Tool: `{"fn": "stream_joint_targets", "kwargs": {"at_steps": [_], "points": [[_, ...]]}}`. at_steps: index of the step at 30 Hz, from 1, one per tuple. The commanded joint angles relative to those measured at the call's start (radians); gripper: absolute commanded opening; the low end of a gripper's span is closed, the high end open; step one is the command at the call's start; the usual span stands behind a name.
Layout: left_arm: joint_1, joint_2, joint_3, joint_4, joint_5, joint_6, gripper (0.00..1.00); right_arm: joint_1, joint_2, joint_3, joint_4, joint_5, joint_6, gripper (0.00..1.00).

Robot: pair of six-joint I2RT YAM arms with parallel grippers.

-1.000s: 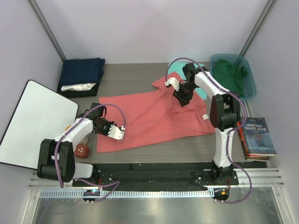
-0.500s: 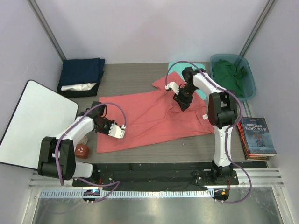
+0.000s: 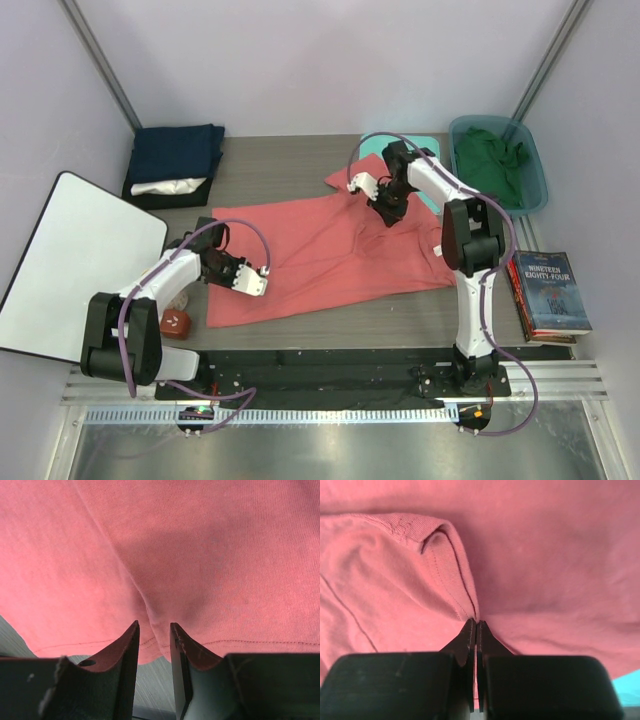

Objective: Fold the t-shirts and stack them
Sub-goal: Fold the tshirt

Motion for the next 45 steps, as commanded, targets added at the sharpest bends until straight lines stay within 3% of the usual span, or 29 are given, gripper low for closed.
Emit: {"fn": "stream_joint_targets", "kwargs": {"at_steps": [1,3,5,7,9,11,14,17,22,25,28,35,45], "points": [[-0.008,0.007,0.019,-0.006,0.034,0.001,0.32,0.062,-0.115,-0.006,0.128,0.057,-0.041,0.01],[-0.016,0.007,0.020,-0.002,0.034,-0.004,0.32,0.076,-0.154,-0.040,0.232,0.074,-0.038,0.10],[-0.020,0.006,0.022,-0.001,0.031,-0.009,0.32,0.102,-0.188,-0.129,0.335,0.134,-0.020,0.26],[-0.025,0.002,0.022,0.001,0.032,-0.022,0.32,0.109,-0.274,-0.272,0.565,0.207,0.018,0.36],[-0.028,-0.008,0.016,-0.002,0.031,-0.024,0.33,0.119,-0.326,-0.360,0.753,0.256,0.021,0.53],[-0.028,-0.019,0.005,-0.004,0.028,-0.021,0.35,0.120,-0.368,-0.432,0.805,0.293,0.003,0.58],[-0.029,-0.028,-0.001,-0.004,0.021,-0.018,0.36,0.114,-0.395,-0.463,0.845,0.368,0.038,0.58],[-0.029,-0.044,0.002,-0.007,0.012,-0.031,0.35,0.093,-0.424,-0.457,0.756,0.349,0.054,0.56],[-0.029,-0.103,0.035,-0.158,0.030,0.001,0.38,0.062,-0.506,-0.489,0.353,0.200,-0.089,0.55],[-0.029,-0.157,0.029,-0.200,0.066,0.057,0.41,0.060,-0.584,-0.569,0.224,0.168,-0.136,0.52],[-0.032,-0.191,-0.009,-0.203,0.070,0.090,0.41,0.060,-0.638,-0.627,0.176,0.169,-0.144,0.46],[-0.036,-0.218,-0.003,-0.254,0.092,0.103,0.41,0.056,-0.674,-0.709,0.072,0.175,-0.166,0.47],[-0.045,-0.320,-0.098,-0.329,0.092,0.263,0.41,0.057,-0.783,-0.890,0.133,0.231,-0.247,0.52]]}}
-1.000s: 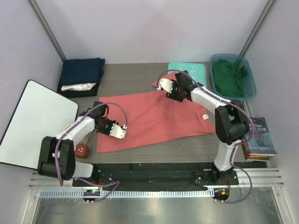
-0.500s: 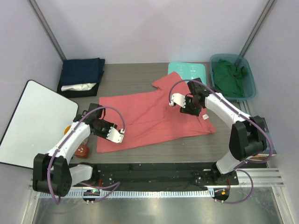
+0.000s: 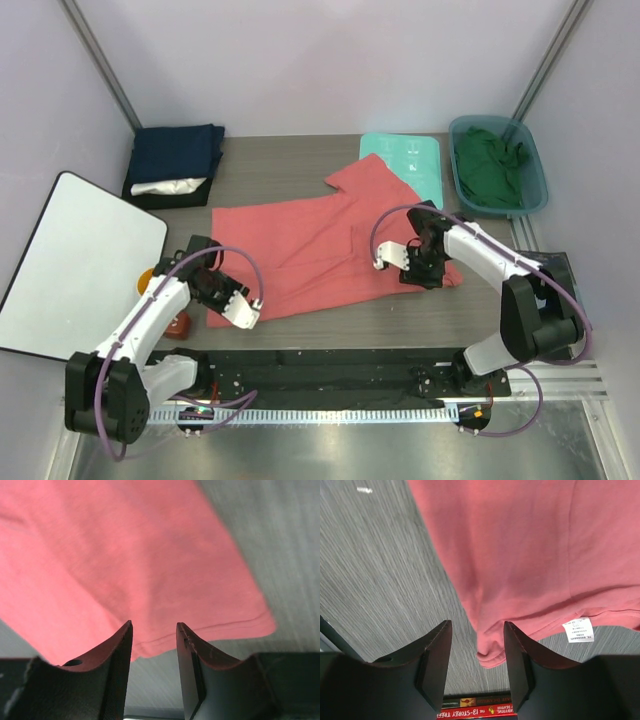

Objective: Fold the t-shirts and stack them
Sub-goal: Fold the tshirt

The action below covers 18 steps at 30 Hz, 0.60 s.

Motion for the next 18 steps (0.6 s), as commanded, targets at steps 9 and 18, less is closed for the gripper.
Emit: {"fn": "stream_joint_targets", "kwargs": {"at_steps": [9,18], "points": [[-0.006,-0.175,-0.100,-0.170,0.067,0.223,0.45,0.002,-0.200,-0.186,0.109,0.051,-0.153,0.58],[-0.007,-0.293,-0.212,-0.245,0.076,0.355,0.55,0.003,-0.208,-0.335,0.385,0.085,-0.161,0.58]]}}
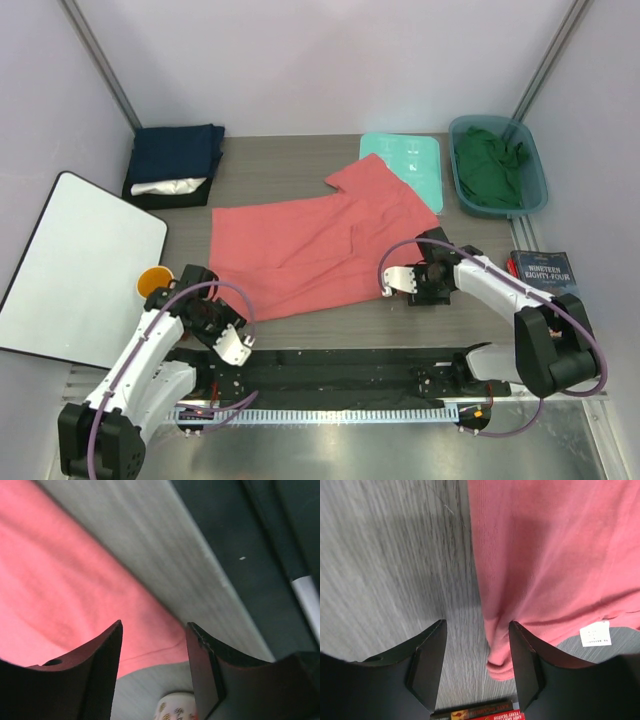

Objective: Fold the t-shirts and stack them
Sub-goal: Fold the tshirt

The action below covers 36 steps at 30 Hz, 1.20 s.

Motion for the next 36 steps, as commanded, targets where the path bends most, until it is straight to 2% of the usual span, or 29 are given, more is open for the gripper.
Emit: {"fn": "stream_joint_targets", "kwargs": {"at_steps": [1,7,11,15,17,20,23,26,28,31,36], "points": [[-0.003,-0.035,-0.046,-0.061,0.042,0.249,0.56,0.002,0.010,-0.038,0.210,0.031,-0.015,0.58],[-0.003,-0.032,-0.075,-0.064,0.042,0.269,0.57,0.002,0.085,-0.024,0.290,0.036,0.005,0.56],[-0.003,-0.023,-0.120,0.006,0.024,0.272,0.56,0.002,0.119,-0.007,0.310,0.033,0.019,0.53],[-0.004,-0.001,-0.179,0.104,-0.005,0.276,0.34,0.002,0.128,-0.007,0.310,0.034,0.010,0.49],[-0.003,0.016,-0.187,0.152,-0.008,0.266,0.33,0.002,0.124,-0.012,0.301,0.036,0.004,0.48],[-0.004,0.049,-0.187,0.176,-0.016,0.247,0.23,0.002,0.108,-0.018,0.286,0.036,-0.005,0.46],[-0.003,0.075,-0.177,0.178,-0.021,0.238,0.00,0.003,0.107,-0.017,0.267,0.036,-0.007,0.41],[-0.003,0.088,-0.160,0.160,-0.027,0.227,0.00,0.002,0.108,-0.010,0.241,0.036,-0.007,0.25],[-0.004,0.088,-0.144,0.128,-0.030,0.218,0.00,0.002,0.102,-0.009,0.202,0.036,-0.008,0.18],[-0.004,0.069,-0.106,0.027,-0.028,0.185,0.00,0.002,0.070,0.003,0.107,0.021,-0.010,0.03],[-0.003,0.007,-0.083,-0.035,-0.051,0.158,0.00,0.002,-0.010,-0.012,-0.062,0.010,-0.053,0.01]]}}
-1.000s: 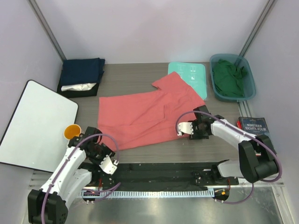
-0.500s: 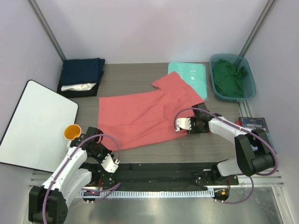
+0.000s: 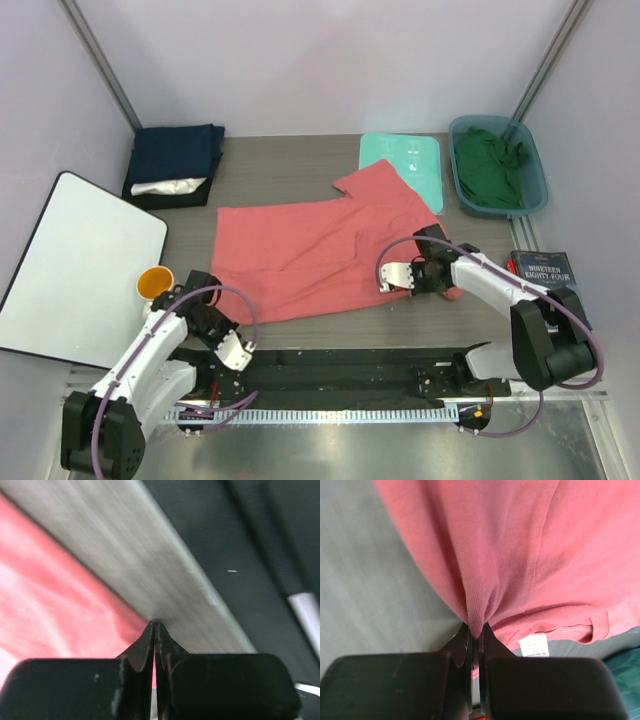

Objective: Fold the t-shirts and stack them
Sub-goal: Fold the tshirt

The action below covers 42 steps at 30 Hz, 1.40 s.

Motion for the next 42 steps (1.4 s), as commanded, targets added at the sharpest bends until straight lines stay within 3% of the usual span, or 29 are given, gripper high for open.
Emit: {"fn": "stream_joint_targets", "kwargs": {"at_steps": [1,7,12,14,15,18,19,22,24,25,28,32,36,37,42], "points": [[-0.003,-0.034,0.029,-0.167,-0.036,0.154,0.00,0.002,-0.081,-0.018,-0.222,-0.019,-0.041,0.01],[-0.002,-0.006,0.061,-0.274,-0.039,0.223,0.00,0.005,-0.169,-0.052,-0.342,-0.015,-0.119,0.02],[-0.003,0.014,0.077,-0.308,-0.032,0.289,0.00,0.033,-0.213,-0.067,-0.431,-0.012,-0.150,0.15],[-0.002,0.029,0.092,-0.322,-0.020,0.303,0.00,0.048,-0.232,-0.073,-0.443,-0.012,-0.161,0.32],[-0.002,0.033,0.098,-0.329,-0.012,0.311,0.00,0.051,-0.249,-0.072,-0.446,-0.012,-0.161,0.47],[-0.003,0.015,0.115,-0.299,0.039,0.260,0.03,0.054,-0.264,-0.058,-0.446,-0.015,-0.156,0.55],[-0.002,0.004,0.126,-0.276,0.055,0.234,0.25,0.053,-0.264,-0.034,-0.445,-0.018,-0.133,0.56],[-0.002,-0.039,0.179,-0.153,0.128,0.070,0.57,0.051,-0.247,0.070,-0.440,-0.059,-0.057,0.57],[-0.002,-0.039,0.248,-0.045,0.181,-0.040,0.67,0.028,-0.235,0.135,-0.419,-0.102,0.037,0.57],[-0.002,-0.031,0.273,0.000,0.195,-0.171,0.75,0.019,-0.224,0.194,-0.405,-0.124,0.080,0.57],[-0.002,0.038,0.374,0.193,0.227,-0.411,0.77,-0.032,-0.151,0.287,-0.308,-0.185,0.245,0.57],[-0.003,0.257,0.515,0.341,0.195,-0.582,0.80,-0.084,0.027,0.391,-0.086,-0.173,0.452,0.56],[0.001,0.553,0.743,0.384,0.139,-0.637,0.84,-0.159,0.339,0.589,0.052,-0.126,0.670,0.54],[0.004,0.658,0.785,0.378,0.126,-0.637,0.85,-0.174,0.396,0.708,0.062,-0.127,0.763,0.54],[0.014,0.885,1.004,0.371,0.094,-0.685,0.88,-0.283,0.696,1.101,0.060,-0.144,0.980,0.54]]}}
